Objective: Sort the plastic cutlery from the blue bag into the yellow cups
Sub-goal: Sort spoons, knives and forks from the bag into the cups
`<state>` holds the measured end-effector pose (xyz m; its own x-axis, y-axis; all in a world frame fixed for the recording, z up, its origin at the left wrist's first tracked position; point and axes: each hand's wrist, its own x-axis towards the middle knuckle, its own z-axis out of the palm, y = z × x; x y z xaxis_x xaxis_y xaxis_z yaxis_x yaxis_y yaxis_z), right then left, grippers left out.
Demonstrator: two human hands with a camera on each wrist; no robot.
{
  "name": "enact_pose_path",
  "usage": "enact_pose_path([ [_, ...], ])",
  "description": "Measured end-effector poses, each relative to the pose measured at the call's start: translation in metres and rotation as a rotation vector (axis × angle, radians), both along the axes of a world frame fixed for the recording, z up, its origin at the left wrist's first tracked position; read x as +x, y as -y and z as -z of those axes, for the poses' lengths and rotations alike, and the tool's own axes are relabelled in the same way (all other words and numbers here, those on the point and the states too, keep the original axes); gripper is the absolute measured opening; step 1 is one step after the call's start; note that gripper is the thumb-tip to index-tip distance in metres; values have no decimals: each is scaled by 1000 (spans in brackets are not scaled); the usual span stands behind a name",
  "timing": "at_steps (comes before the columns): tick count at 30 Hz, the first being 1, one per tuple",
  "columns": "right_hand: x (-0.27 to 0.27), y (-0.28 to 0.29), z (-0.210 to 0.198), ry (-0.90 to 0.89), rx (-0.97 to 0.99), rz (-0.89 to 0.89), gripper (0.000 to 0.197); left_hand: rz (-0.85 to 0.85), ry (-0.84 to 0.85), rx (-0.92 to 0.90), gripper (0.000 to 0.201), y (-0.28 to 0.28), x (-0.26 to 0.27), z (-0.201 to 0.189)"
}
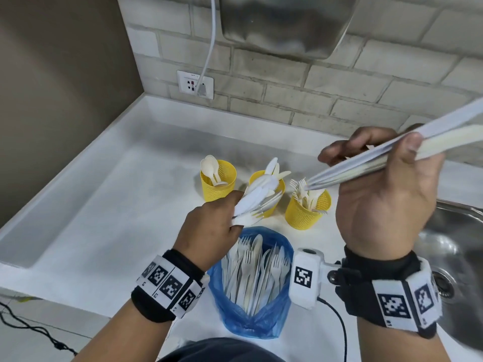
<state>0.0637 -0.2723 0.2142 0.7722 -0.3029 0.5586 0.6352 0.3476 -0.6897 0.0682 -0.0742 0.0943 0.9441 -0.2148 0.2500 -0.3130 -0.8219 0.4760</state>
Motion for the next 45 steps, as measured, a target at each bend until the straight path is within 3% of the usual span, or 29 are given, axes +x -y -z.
enact_pose_path([
  [3,-3,-5,5,50,-173,174,4,-40,21,36,38,1,0,-3],
  [6,-4,-11,19,-53,-467,275,11,-62,31,61,40,0,1,-4],
  [11,2,-15,55,-227,-1018,238,7,-104,-8,96,42,-2,3,0],
  [15,5,-20,71,-245,-1208,275,13,-117,-28,123,41,-5,4,6],
  [25,14,-32,75,-324,-1211,262,21,-113,-40,165,42,1,5,10],
  [31,19,-31,81,-513,-861,132,18,-125,-27,192,45,1,6,12],
  [42,15,-19,79,-504,-972,81,16,-127,19,160,48,-2,4,13],
  [45,16,-11,75,-512,-917,64,17,-142,28,136,49,-5,4,11],
])
